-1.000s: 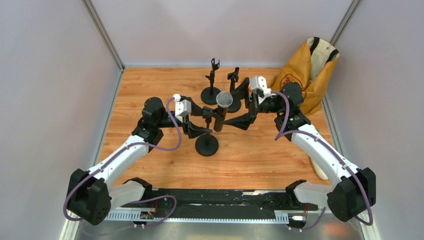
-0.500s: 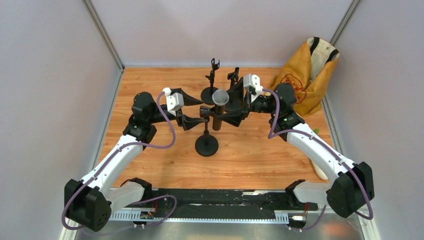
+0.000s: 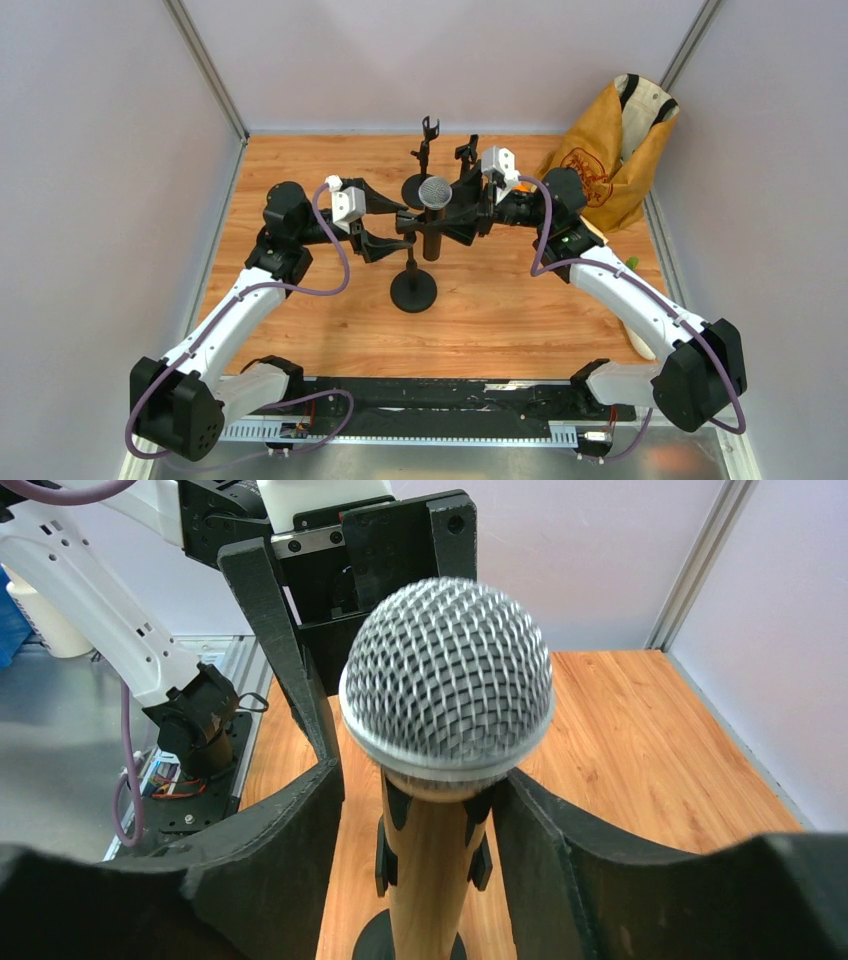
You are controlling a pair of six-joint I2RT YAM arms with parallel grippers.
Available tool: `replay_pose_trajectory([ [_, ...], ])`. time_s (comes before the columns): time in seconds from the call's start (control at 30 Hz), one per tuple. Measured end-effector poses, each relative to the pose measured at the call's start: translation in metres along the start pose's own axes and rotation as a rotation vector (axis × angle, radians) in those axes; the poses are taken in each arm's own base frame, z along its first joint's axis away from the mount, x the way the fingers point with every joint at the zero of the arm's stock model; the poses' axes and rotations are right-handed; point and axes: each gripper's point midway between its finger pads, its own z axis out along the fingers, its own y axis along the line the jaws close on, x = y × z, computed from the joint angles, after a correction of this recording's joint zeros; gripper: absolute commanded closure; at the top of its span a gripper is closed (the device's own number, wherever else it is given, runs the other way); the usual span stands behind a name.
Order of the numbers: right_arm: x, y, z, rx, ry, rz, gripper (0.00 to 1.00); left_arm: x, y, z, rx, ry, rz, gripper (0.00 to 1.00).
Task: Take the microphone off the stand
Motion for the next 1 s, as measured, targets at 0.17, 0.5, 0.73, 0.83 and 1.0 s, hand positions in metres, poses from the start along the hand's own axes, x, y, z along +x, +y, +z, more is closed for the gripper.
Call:
replay_pose_trajectory([
  [0.17,-0.0003,0.0001,0.0014,0.003,-0.002,-0.005,0.68,-0.0027,-0.0032,0.0004,0.016,-0.008,-0.016,0.27],
  [0.5,0.0004,-0.0006,0.0018,0.006,-0.003,-0.004,0.76,-0.0074,-0.003,0.0009,0.016,-0.022,-0.019,0.35],
  [0.73,0.0001,-0.0001,0.0019,0.002,-0.004,-0.007,0.77,-0.0079,0.0011,0.0007,-0.006,-0.022,-0.015,0.55],
  [0.83,0.0001,-0.0001,0.0022,0.002,-0.005,-0.014,0.79,-0.008,0.0028,0.0005,-0.014,-0.023,-0.014,0.64],
  [1.0,0.0004,0.0001,0.0024,0.0,-0.005,-0.018,0.8,-0.0079,0.0032,0.0005,-0.017,-0.022,-0.014,0.76],
])
